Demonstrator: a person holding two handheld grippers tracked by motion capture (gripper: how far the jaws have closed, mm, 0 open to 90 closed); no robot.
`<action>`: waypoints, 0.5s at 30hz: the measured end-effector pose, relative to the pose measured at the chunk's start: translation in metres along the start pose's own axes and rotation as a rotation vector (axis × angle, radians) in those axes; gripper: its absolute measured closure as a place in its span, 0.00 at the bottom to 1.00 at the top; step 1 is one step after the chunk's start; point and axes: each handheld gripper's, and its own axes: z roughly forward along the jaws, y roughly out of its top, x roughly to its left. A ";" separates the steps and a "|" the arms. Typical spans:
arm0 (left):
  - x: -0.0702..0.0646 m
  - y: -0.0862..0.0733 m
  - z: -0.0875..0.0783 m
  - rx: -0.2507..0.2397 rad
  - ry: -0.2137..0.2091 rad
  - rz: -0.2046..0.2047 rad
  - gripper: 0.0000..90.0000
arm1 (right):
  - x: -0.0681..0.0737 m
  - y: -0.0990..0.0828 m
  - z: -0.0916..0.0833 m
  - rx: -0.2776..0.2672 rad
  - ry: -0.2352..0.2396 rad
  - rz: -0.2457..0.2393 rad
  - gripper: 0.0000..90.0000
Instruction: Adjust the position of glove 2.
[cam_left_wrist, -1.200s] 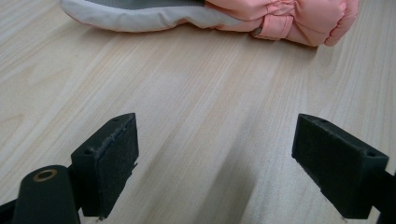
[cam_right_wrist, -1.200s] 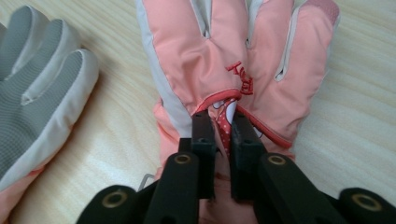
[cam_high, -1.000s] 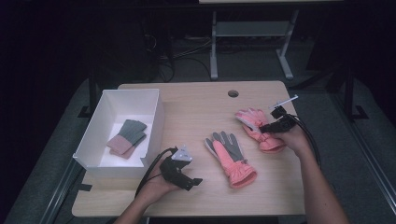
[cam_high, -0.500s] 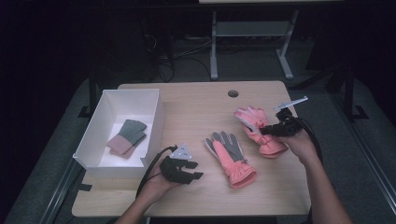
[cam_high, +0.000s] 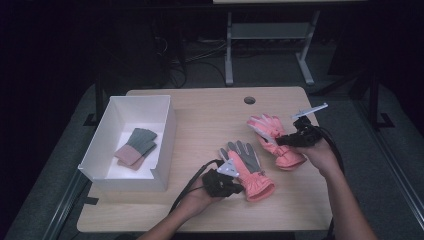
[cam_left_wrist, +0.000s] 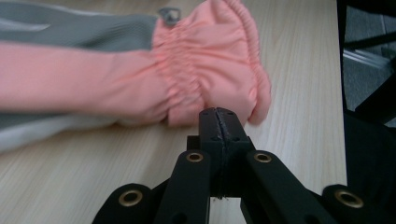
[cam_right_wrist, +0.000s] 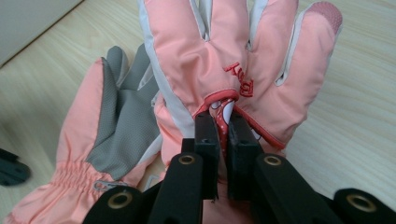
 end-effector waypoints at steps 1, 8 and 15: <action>0.000 0.005 0.007 -0.004 -0.009 0.001 1.00 | 0.001 0.000 0.000 0.001 0.003 -0.001 0.94; -0.001 0.019 0.024 -0.022 -0.021 0.006 1.00 | 0.004 0.001 0.001 0.010 0.036 -0.024 0.94; 0.001 0.005 -0.006 -0.028 0.031 -0.007 0.92 | 0.012 0.006 -0.007 0.014 0.076 -0.059 0.94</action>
